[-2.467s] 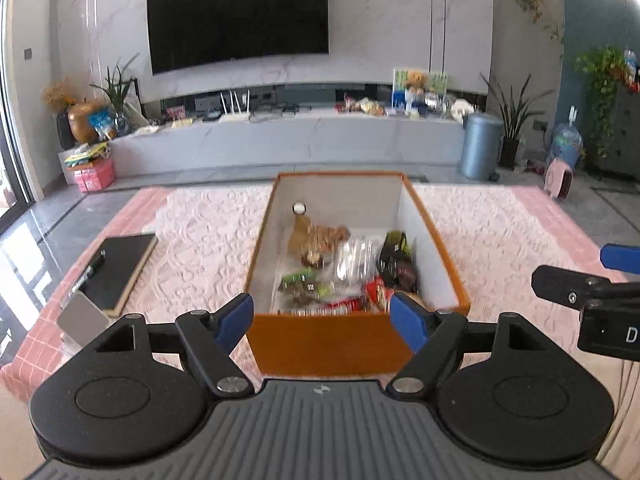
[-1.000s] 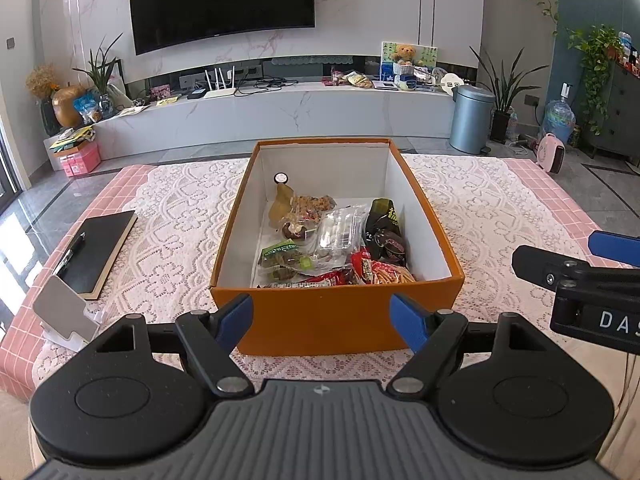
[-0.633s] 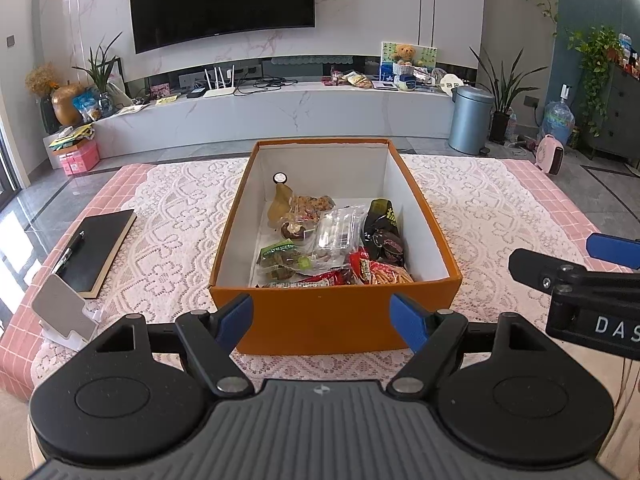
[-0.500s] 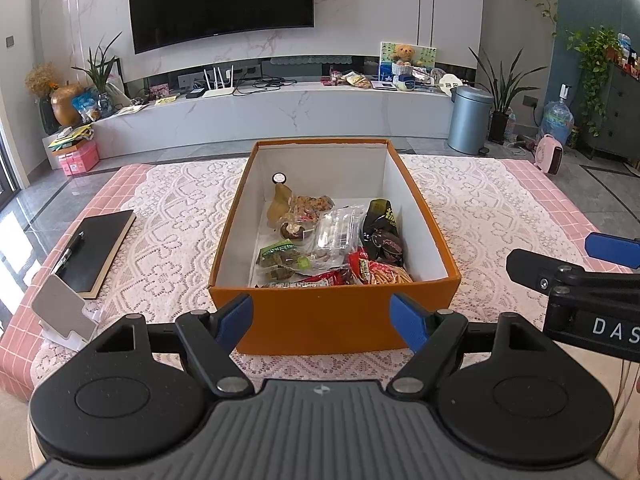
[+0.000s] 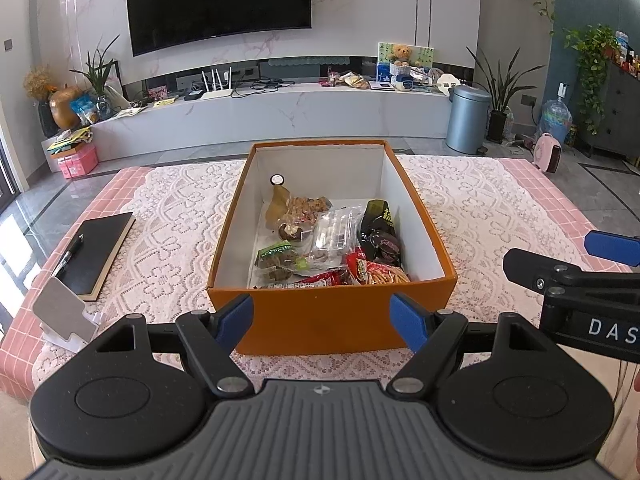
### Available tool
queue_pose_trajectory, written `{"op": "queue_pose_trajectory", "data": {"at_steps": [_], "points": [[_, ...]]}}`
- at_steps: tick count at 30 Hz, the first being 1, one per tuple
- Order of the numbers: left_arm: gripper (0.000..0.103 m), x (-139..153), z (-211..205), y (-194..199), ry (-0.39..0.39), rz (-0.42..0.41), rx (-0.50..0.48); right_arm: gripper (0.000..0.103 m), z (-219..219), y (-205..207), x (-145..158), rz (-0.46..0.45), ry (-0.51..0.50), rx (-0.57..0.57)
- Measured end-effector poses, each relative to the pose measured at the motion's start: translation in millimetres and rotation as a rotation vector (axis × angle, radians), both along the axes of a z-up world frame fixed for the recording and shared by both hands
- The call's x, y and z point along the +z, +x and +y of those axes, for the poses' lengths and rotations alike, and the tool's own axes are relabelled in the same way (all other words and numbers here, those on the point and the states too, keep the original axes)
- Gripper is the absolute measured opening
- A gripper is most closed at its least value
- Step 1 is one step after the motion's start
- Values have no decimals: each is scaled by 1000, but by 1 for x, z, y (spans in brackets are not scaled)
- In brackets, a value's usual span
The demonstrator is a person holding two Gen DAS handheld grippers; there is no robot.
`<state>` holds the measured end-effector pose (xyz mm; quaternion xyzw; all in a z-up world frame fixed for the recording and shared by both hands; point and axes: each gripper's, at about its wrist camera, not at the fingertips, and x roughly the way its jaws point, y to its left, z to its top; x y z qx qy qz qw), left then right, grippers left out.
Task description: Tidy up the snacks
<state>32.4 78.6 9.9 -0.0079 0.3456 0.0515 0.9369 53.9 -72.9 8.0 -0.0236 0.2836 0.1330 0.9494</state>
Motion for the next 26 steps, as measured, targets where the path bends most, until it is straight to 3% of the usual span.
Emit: {"op": "queue_pose_trajectory", "data": {"at_steps": [26], "points": [[91, 2, 4, -2, -7, -17, 12, 92, 0, 0, -2, 6, -8, 1]]}}
